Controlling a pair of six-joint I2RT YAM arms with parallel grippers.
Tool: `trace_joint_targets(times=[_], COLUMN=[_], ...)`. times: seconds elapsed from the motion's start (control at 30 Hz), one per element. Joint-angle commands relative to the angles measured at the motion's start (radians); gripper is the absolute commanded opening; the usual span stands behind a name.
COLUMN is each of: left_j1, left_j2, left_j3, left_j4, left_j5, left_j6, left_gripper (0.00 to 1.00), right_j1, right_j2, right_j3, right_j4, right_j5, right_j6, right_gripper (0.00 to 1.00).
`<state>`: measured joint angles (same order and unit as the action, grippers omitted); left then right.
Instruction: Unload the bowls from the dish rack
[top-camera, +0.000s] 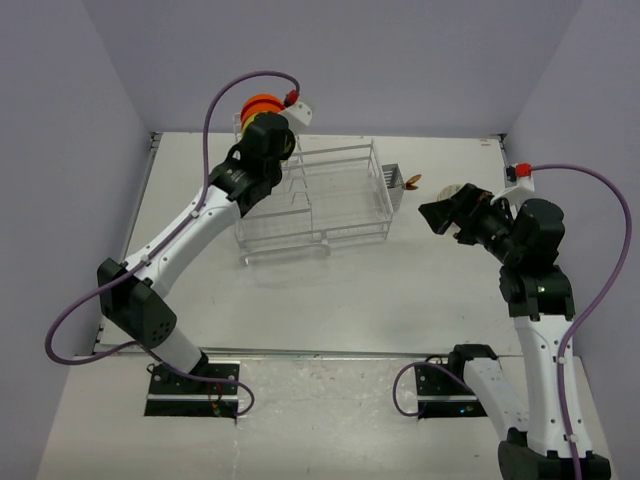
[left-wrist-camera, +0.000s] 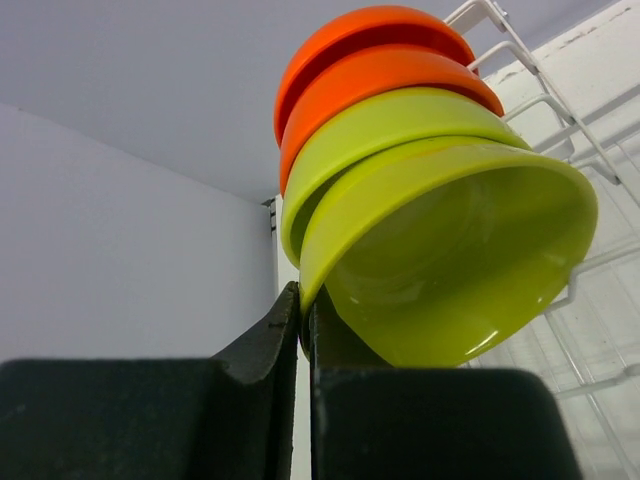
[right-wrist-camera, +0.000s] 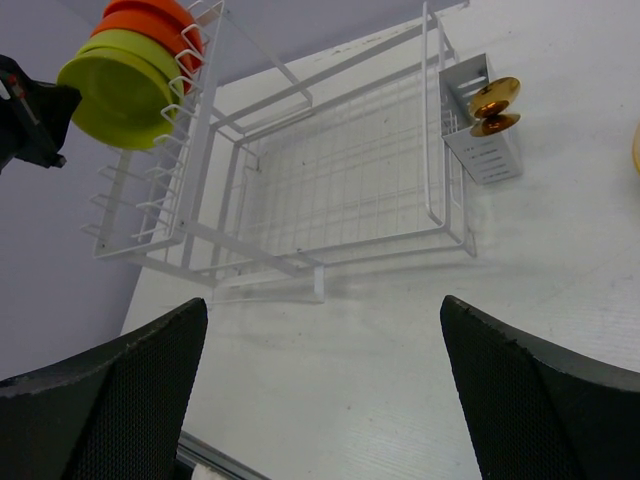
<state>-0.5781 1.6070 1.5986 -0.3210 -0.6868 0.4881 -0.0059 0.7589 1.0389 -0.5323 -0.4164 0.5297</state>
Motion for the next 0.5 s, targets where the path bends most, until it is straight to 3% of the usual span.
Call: trace_joint_targets(times=[0.0,0.23,0.37,0.47], left_j1=[-0.046,-0.095,-0.121,-0.141], left_j2=[-0.064,-0.09,-0.122,-0.116], left_j3=[0.023,0.052,0.078,0.167], left_j4=[0.005,-0.107,-0.154,-0.239], left_j5=[0.02,0.035,0.046,0.056], left_j6=[-0.042,-0.135,-0.218,-0.305], left_gripper=[0.0,0.0,0.0,0.0], right_j1=[-0.002,-0.002,-0.002,0.094], right_j2=[0.005,0.023,0.066,0.124], right_j3=[0.024,0.027,0.023,0.055], right_j4=[0.029,0.046,0.12,0.155], right_j5=[-0.036,-0.056,-0.206,-0.202], right_j6=[0.009,0.012,0.042,0.037], right_gripper=[0.99,0.99,0.99,0.99])
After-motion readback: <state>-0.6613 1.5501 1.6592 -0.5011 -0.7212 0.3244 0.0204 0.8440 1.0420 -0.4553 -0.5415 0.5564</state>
